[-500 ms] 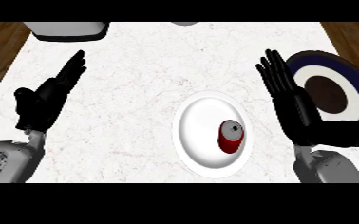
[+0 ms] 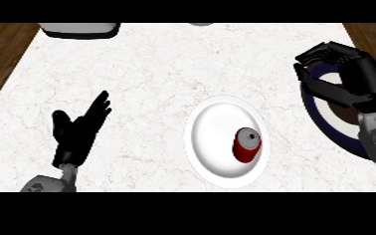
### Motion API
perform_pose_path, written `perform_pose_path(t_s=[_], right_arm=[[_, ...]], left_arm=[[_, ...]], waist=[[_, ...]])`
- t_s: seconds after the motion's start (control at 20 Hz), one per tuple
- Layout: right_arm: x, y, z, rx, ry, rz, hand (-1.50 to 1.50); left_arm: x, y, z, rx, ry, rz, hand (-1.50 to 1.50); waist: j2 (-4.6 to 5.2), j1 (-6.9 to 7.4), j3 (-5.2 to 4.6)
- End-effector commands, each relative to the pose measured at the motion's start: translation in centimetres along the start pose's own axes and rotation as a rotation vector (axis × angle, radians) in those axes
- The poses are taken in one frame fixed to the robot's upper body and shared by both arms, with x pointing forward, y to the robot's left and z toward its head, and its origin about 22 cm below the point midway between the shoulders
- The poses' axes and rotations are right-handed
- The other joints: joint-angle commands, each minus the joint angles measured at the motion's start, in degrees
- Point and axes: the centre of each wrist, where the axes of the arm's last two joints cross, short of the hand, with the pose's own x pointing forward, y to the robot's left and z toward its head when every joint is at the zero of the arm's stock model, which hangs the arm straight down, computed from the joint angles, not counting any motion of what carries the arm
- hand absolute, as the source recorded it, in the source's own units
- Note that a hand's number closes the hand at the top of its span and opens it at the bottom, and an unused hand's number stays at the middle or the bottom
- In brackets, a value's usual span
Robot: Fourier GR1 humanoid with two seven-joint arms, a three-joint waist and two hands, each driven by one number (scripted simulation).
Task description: Pick the can from the plate and place it in the plate
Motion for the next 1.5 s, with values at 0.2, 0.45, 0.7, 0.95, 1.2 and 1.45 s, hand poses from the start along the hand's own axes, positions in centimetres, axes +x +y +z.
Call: perform_pose_path(t_s=[0.2, 0.45, 0.7, 0.95, 1.2, 1.45], right_arm=[[-5.0, -0.9, 1.0, -0.113, -0.069, -0.043, -1.50], [-3.0, -3.2, 1.8, 0.028, -0.034, 0.081, -1.50], [-0.1, -4.4, 1.2, 0.354, 0.118, 0.357, -1.50], [3.6, -1.1, -0.1, 0.481, 0.162, 0.473, -1.50], [5.3, 3.0, 1.9, 0.530, 0.231, 0.566, -1.50], [4.3, 7.7, 3.1, 0.549, 0.252, 0.578, -1.50]], left_arm=[[-3.7, -0.8, 0.5, 0.011, 0.082, 0.110, 0.00], [-3.8, -1.9, 0.9, 0.013, 0.075, 0.093, 0.00], [-2.3, -1.3, 0.1, 0.007, 0.072, 0.084, 0.00], [-3.1, -1.6, 0.5, 0.008, 0.087, 0.080, 0.00], [-2.2, -0.2, -0.1, 0.033, 0.062, 0.095, 0.00], [-3.2, -1.6, -0.1, 0.015, 0.075, 0.085, 0.00]], waist=[[-0.52, -1.32, 0.41], [-0.61, -1.46, 0.39], [-0.69, -1.27, 0.27], [-0.67, -1.04, 0.32], [-0.73, -1.59, 0.34], [-0.59, -1.37, 0.38]])
